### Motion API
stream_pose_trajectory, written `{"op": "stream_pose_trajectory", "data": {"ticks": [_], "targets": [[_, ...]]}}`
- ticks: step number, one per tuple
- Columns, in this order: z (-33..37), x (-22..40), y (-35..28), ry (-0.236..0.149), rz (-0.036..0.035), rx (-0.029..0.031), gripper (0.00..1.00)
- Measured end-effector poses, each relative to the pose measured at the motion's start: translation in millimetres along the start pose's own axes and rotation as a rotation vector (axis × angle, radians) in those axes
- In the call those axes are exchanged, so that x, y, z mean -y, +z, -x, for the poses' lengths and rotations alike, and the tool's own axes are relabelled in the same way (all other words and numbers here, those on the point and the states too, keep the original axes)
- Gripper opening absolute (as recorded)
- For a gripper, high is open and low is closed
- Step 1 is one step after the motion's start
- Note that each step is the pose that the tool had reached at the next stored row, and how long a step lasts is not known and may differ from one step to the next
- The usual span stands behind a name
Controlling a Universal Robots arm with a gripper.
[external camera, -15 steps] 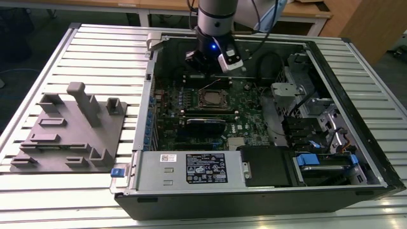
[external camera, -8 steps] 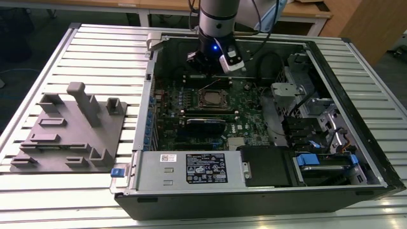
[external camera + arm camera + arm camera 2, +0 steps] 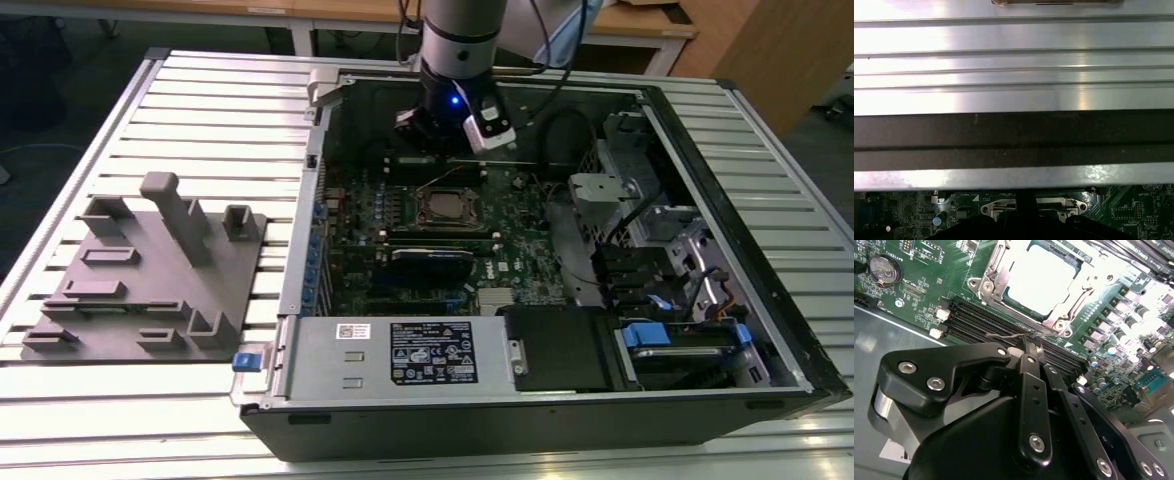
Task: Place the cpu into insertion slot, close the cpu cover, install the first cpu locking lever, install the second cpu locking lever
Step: 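Install the first cpu locking lever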
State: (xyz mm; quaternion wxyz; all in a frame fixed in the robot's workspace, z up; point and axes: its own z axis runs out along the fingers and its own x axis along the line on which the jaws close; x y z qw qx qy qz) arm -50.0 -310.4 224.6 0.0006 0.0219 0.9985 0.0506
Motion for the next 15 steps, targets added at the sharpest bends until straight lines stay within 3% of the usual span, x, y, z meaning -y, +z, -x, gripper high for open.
{"op": "stream_pose_trajectory", "data": {"ticks": [15], "targets": [[6.7,-2.4,1.3,0.000,-0.0046,0.0003,0.10]]}}
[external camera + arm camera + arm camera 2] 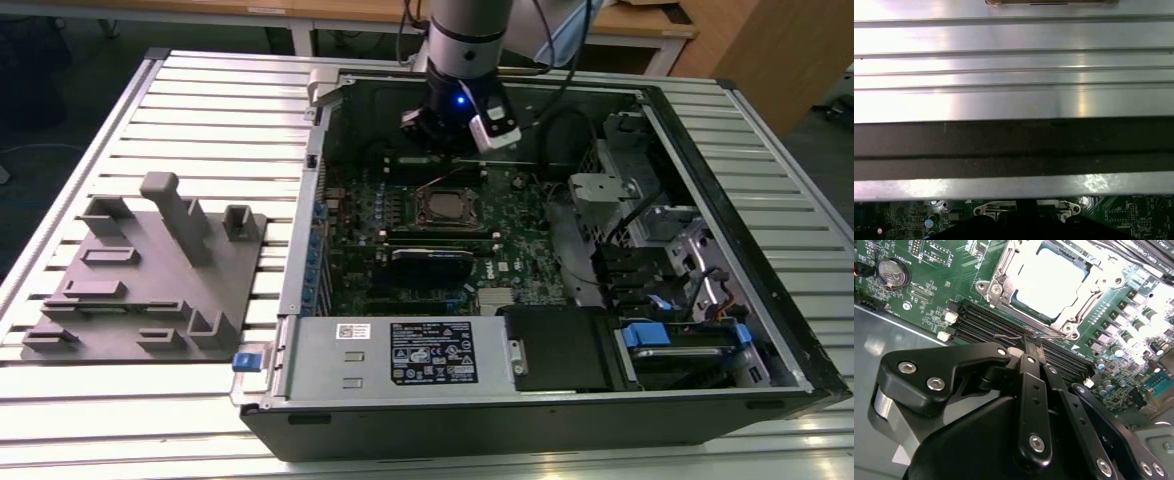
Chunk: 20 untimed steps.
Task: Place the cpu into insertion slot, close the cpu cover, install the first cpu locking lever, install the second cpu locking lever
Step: 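Install the first cpu locking lever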
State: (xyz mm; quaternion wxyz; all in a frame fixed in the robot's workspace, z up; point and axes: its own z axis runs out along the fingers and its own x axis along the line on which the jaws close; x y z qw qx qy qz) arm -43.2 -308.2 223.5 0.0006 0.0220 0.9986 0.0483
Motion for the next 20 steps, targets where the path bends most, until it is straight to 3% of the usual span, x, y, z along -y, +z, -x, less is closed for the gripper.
{"op": "stream_pose_trajectory", "data": {"ticks": [6,20], "targets": [[3.0,-0.7,0.8,0.000,-0.0031,0.0001,0.10],[6.4,-0.8,1.7,0.000,-0.0030,0.0003,0.10]]}}
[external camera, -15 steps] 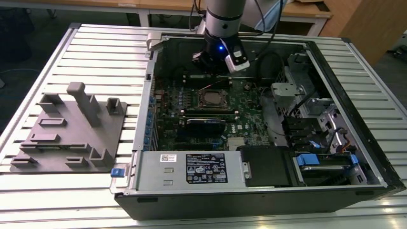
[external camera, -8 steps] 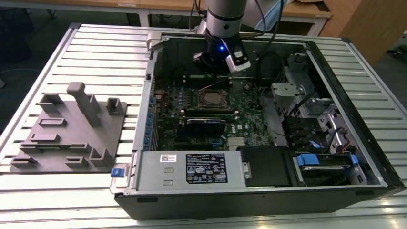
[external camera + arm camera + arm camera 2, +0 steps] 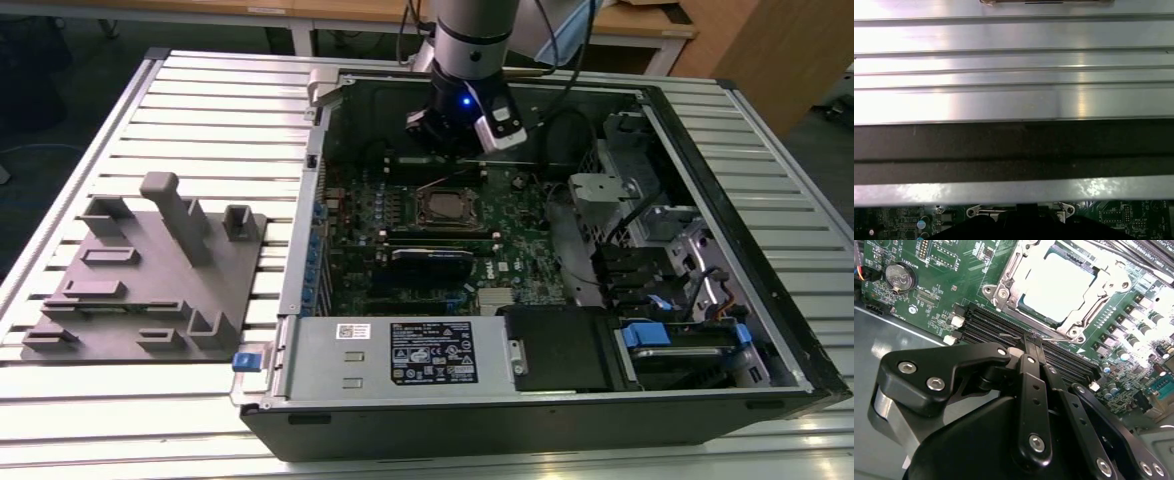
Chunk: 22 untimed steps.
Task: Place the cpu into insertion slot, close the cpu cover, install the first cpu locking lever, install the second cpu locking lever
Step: 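Install the first cpu locking lever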
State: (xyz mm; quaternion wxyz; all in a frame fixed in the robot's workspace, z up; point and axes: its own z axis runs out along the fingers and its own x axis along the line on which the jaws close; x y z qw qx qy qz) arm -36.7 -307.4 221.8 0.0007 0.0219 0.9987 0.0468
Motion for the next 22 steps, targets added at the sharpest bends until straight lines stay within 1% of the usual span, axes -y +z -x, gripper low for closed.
{"op": "stream_pose_trajectory", "data": {"ticks": [9,13,18,22], "targets": [[5.6,-0.1,3.1,0.000,-0.0008,-0.0001,0.10],[7.7,0.1,6.2,0.000,-0.0009,-0.0001,0.10],[13.2,0.3,10.2,0.000,-0.0009,-0.0003,0.10],[14.4,0.4,12.8,0.000,-0.0008,-0.0008,0.10]]}}
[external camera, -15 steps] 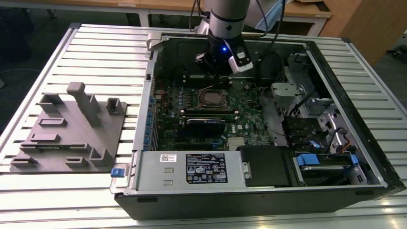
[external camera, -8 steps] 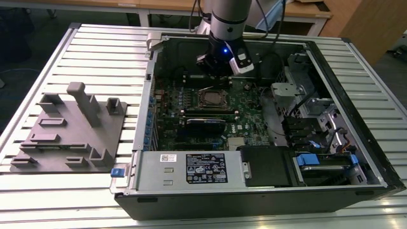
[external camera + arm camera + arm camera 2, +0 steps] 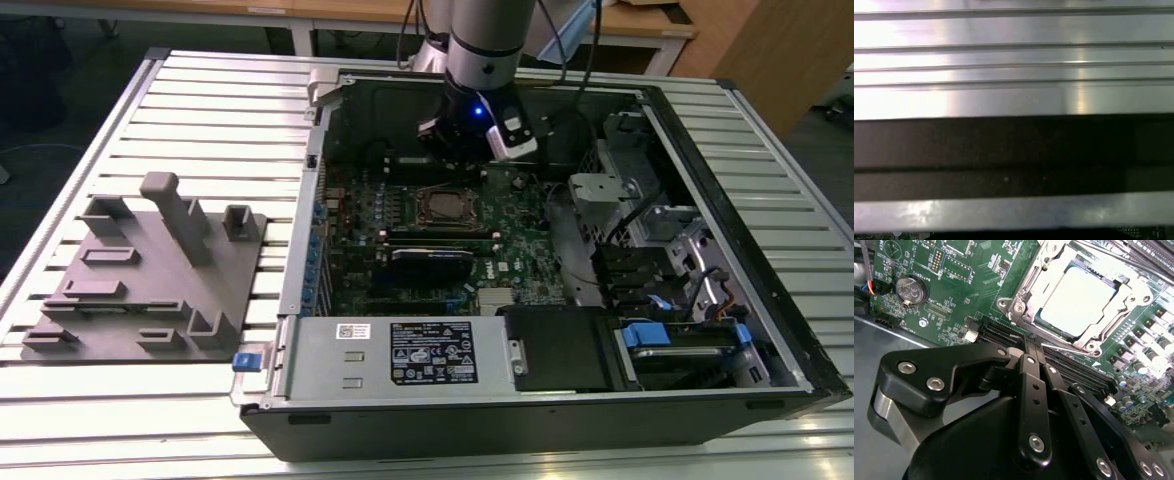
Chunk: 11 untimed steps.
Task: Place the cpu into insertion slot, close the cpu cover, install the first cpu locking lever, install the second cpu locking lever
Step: 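Install the first cpu locking lever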
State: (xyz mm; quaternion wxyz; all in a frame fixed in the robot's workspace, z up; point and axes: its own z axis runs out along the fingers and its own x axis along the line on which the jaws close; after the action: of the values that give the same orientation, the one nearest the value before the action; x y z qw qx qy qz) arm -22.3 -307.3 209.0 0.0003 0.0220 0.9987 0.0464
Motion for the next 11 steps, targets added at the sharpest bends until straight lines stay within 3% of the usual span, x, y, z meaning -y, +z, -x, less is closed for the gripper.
{"op": "stream_pose_trajectory", "data": {"ticks": [11], "targets": [[0.3,0.6,6.7,0.000,-0.0003,-0.0046,0.10]]}}
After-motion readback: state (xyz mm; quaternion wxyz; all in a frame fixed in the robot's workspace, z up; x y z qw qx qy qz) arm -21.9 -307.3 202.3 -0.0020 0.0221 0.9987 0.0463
